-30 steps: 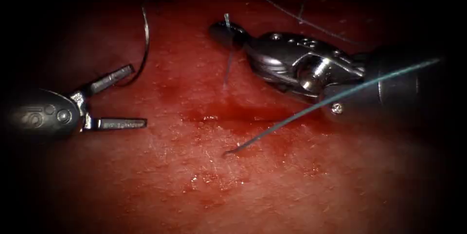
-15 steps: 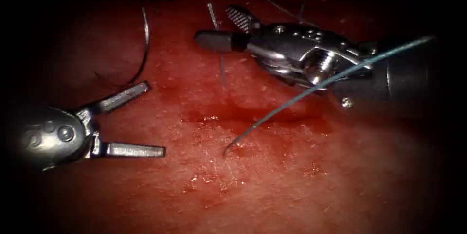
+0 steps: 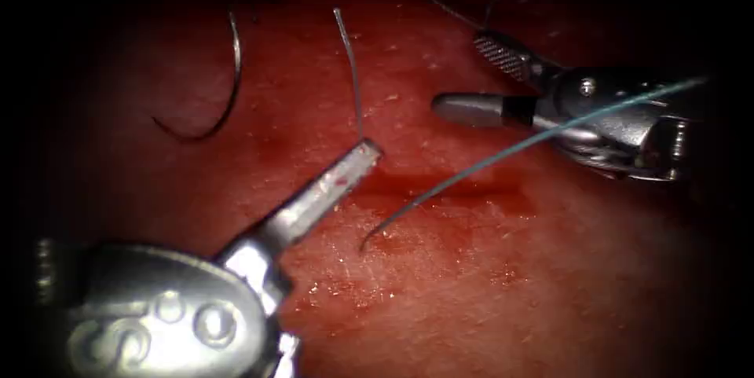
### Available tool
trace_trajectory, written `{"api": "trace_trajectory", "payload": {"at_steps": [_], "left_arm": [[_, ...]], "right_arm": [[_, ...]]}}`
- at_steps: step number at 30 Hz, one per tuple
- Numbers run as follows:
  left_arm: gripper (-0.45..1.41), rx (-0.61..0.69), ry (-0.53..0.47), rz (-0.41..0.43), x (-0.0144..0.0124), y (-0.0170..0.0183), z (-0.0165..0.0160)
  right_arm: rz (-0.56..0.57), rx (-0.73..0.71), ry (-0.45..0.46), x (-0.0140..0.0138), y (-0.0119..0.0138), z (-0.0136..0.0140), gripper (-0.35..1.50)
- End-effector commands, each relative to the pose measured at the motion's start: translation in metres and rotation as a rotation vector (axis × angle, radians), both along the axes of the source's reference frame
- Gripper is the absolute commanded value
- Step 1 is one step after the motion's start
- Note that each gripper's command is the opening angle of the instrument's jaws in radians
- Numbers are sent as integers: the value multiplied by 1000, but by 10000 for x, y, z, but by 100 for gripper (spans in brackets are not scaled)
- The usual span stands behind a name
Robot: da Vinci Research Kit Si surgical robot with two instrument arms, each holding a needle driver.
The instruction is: Wound Closure
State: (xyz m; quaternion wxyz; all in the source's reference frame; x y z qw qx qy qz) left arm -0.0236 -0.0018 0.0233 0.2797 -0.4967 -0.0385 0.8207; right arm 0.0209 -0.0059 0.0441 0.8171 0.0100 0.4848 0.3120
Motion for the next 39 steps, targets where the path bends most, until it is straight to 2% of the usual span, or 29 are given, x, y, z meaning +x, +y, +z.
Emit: {"api": "trace_trajectory", "payload": {"at_steps": [1,5,9,17,24,25,27,28,39], "left_arm": [[96,2,5,-5,-8,7,3],[96,14,24,-4,-18,19,7],[96,36,88,16,-31,23,15],[94,66,130,39,-61,29,20],[73,24,147,67,-88,40,23],[68,24,147,66,-90,41,24],[37,13,140,64,-87,41,24],[29,11,135,61,-85,41,23],[29,-13,114,49,-67,45,11]], "right_arm": [[-17,8,-14,-3,-16,11,130],[-43,6,-36,-10,-34,29,130],[-48,26,-51,-11,-48,43,130],[-43,25,-59,-7,-46,46,128],[-41,24,-60,-4,-47,47,128],[-41,24,-60,-5,-48,47,128],[-42,24,-60,-5,-48,47,128],[-42,23,-60,-5,-48,47,126],[-36,27,-60,-1,-48,49,126]]}}
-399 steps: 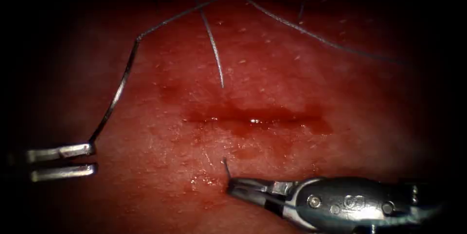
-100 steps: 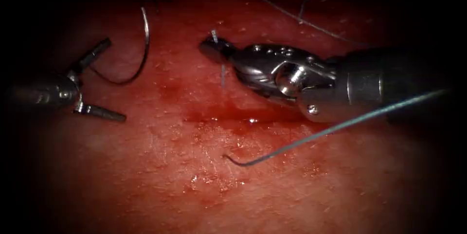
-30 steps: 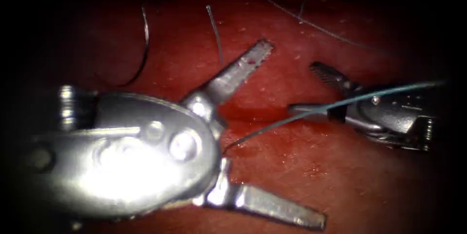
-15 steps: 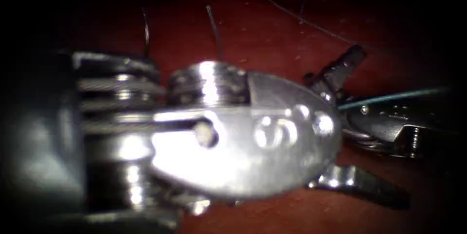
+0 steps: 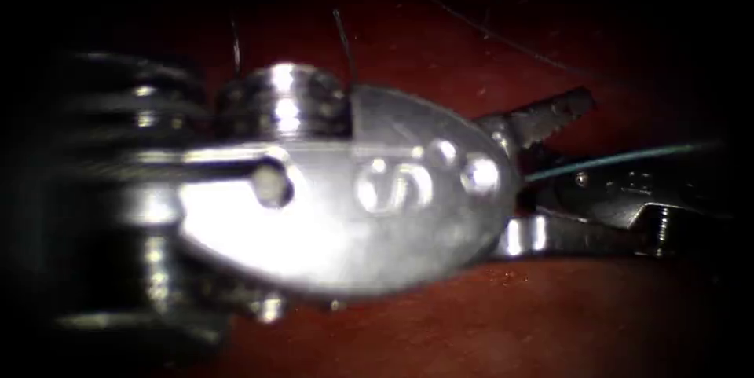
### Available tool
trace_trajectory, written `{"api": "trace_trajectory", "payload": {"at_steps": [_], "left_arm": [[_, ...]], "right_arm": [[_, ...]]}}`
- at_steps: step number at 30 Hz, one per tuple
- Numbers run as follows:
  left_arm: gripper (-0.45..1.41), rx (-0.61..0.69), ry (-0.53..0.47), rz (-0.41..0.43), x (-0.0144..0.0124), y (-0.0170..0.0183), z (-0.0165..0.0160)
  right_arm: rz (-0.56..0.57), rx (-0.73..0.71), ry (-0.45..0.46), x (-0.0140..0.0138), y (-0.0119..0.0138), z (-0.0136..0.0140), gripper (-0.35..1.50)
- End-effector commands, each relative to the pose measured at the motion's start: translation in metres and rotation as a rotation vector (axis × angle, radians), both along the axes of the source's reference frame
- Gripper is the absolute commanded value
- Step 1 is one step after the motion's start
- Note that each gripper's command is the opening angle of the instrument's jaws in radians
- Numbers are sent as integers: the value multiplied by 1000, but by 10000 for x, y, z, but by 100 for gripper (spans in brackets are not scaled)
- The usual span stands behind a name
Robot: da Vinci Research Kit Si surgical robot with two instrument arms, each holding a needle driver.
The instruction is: Wound Closure
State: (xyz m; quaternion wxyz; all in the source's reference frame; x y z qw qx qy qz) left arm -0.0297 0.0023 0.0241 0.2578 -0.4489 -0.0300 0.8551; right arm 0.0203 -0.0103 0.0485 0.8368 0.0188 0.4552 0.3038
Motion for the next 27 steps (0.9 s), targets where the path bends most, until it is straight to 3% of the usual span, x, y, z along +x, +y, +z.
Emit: {"api": "trace_trajectory", "payload": {"at_steps": [1,3,5,7,16,20,27], "left_arm": [[22,-4,-3,-4,-7,4,2],[-3,-19,1,5,-8,3,3],[-13,-21,3,3,-11,3,6],[-43,-23,4,3,-11,3,9],[-45,-68,-57,-14,12,-1,8],[-45,-98,-119,-38,46,-6,7],[-45,-62,-222,-89,115,-4,20]], "right_arm": [[-1,2,1,5,-4,5,126],[-1,2,1,5,-4,5,126],[-1,2,1,5,-5,5,126],[-1,2,1,5,-5,5,126],[-3,4,4,6,-7,3,126],[-16,10,16,7,-8,1,126],[-170,81,157,5,-9,-14,126]]}}
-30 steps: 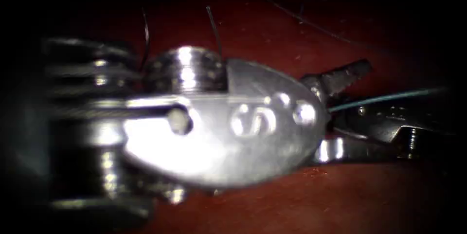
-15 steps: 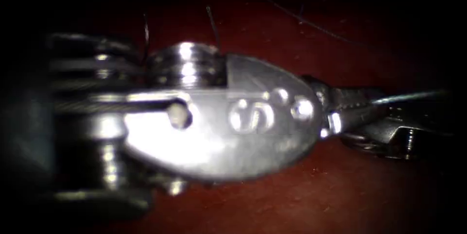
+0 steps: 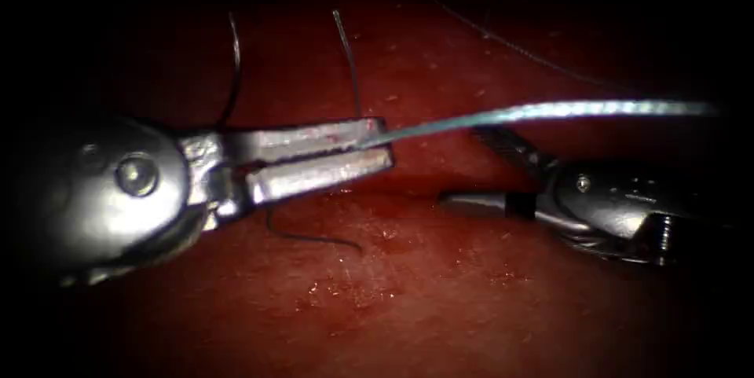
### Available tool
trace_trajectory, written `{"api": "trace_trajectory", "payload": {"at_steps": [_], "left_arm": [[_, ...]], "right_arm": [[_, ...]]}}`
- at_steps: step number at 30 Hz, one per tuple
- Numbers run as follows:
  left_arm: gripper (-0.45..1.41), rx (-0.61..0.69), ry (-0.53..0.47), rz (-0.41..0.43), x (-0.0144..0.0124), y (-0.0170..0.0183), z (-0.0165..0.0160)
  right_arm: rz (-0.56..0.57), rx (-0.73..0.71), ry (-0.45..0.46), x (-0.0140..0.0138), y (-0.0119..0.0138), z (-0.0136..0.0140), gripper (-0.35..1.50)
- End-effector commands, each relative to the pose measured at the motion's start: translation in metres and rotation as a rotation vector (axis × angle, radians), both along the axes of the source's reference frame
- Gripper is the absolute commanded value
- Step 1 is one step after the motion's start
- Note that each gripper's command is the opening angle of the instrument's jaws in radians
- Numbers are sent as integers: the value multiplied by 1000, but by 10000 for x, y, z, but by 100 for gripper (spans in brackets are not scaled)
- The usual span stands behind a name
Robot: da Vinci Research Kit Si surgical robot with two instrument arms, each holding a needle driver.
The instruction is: Wound Closure
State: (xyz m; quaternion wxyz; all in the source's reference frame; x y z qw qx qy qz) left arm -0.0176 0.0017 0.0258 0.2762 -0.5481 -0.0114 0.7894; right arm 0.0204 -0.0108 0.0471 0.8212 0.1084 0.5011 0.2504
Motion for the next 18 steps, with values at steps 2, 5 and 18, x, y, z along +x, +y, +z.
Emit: {"api": "trace_trajectory", "payload": {"at_steps": [2,5,18], "left_arm": [[-45,8,-29,-18,9,4,10],[-45,32,-49,-37,22,5,19],[-45,89,-150,-113,31,-11,79]], "right_arm": [[-35,13,27,8,-5,-5,126],[-68,31,57,17,-8,-15,128],[-146,83,131,89,-30,-41,118]]}}
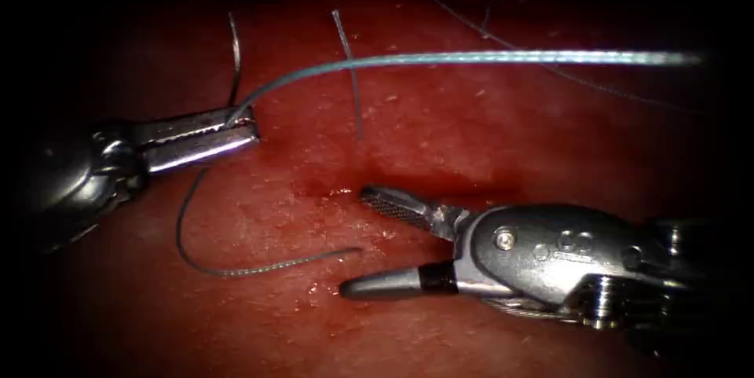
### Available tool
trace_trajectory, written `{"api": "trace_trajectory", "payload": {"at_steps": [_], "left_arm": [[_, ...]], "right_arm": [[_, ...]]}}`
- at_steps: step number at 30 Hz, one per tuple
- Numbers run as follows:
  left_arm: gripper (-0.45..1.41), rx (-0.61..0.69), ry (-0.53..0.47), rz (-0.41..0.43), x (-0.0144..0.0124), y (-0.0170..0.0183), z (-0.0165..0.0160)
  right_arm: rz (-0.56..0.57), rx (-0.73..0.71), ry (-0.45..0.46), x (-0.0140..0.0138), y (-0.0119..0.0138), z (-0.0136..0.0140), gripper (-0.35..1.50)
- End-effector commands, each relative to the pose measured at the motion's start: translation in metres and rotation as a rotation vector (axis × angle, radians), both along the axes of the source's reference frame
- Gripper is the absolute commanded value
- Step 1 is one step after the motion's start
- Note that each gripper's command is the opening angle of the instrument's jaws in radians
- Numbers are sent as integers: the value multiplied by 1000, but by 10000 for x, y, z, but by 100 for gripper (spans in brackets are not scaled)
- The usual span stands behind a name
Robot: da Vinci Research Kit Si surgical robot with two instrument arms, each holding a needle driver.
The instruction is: Wound Closure
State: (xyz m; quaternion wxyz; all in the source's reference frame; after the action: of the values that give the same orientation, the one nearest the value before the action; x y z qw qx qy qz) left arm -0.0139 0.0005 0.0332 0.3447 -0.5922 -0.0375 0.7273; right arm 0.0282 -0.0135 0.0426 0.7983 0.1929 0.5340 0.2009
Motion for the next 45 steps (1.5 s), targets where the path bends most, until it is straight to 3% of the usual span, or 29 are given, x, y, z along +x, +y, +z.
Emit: {"api": "trace_trajectory", "payload": {"at_steps": [1,11,17,23,33,37,45], "left_arm": [[-45,4,-4,1,-7,0,6],[-45,11,-34,20,-8,-5,-10],[-45,27,-42,22,-2,-3,-22],[-45,23,-42,23,-2,-4,-18],[-45,25,-38,38,1,-6,-17],[-45,30,-36,54,6,-8,-18],[-45,36,-28,66,7,-11,-21]], "right_arm": [[11,16,-4,19,-3,5,120],[119,200,-22,75,-7,22,120],[184,270,74,81,-2,24,118],[152,303,136,95,-3,25,116],[129,313,173,102,-3,6,116],[160,243,154,88,16,-6,116],[186,177,122,77,22,-5,116]]}}
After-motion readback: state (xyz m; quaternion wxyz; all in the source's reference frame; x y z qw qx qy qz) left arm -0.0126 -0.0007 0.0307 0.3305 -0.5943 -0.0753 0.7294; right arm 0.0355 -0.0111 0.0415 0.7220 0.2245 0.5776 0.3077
